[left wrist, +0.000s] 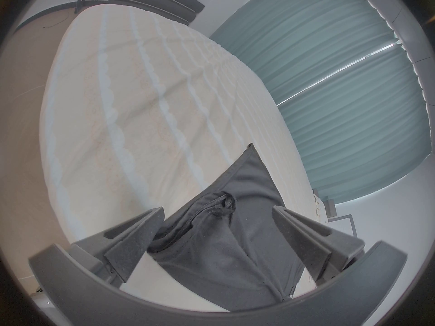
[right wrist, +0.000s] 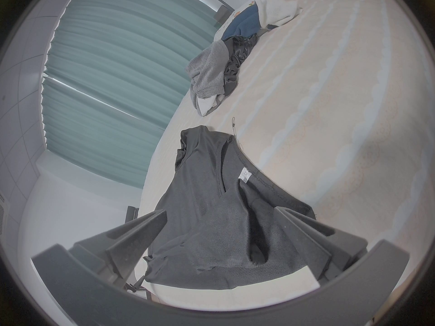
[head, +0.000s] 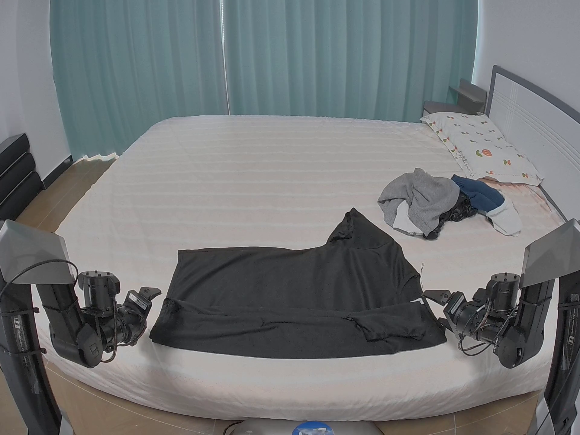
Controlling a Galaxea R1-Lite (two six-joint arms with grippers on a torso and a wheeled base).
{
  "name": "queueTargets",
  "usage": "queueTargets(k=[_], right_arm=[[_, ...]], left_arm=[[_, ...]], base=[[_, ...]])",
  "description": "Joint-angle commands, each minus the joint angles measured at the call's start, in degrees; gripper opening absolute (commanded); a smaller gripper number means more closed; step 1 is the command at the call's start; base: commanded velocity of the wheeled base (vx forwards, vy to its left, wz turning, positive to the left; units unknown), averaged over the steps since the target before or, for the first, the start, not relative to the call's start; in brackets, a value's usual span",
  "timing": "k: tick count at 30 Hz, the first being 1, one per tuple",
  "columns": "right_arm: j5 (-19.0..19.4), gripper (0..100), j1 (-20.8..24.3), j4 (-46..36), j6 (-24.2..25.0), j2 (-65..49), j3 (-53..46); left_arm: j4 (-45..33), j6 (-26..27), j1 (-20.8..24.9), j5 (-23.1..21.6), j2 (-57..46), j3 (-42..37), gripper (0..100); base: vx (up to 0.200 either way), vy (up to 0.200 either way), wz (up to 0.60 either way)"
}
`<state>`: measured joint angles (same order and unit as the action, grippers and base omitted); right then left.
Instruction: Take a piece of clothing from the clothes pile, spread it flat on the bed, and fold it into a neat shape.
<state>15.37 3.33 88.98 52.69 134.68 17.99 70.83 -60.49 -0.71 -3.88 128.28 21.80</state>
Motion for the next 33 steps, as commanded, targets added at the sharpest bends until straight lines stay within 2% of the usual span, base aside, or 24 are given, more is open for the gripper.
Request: queueTargets(k=[1, 4, 13, 19, 33], right_arm=[[0.0, 100, 0.0, 0.8, 0.0, 0.2, -0.2], [0.0, 100, 0.0, 0.8, 0.0, 0.3, -0.4], [0.0, 100, 0.1, 0.8, 0.0, 0.3, -0.9], [0.0, 100, 0.1, 0.8, 0.0, 0.3, -0.8], [-0.5, 100, 0.1, 0.8, -0.6, -1.2, -0.4]], left_arm=[[0.3, 0.4, -0.2, -1.7, -1.1, -1.8, 100], [2.0, 1.3, -0.2, -3.8, -1.8, -3.4, 100], [3.7, 1.4, -0.8, -5.0, -1.7, -4.5, 100], [3.7, 1.5, -0.8, -5.1, -1.5, -4.6, 100], [3.7, 2.0, 0.4, -4.7, -2.7, -4.7, 100]], base=[[0.000, 0.000, 0.00], [0.000, 0.000, 0.00], [0.000, 0.000, 0.00], [0.000, 0.200, 0.00], [0.000, 0.000, 0.00]])
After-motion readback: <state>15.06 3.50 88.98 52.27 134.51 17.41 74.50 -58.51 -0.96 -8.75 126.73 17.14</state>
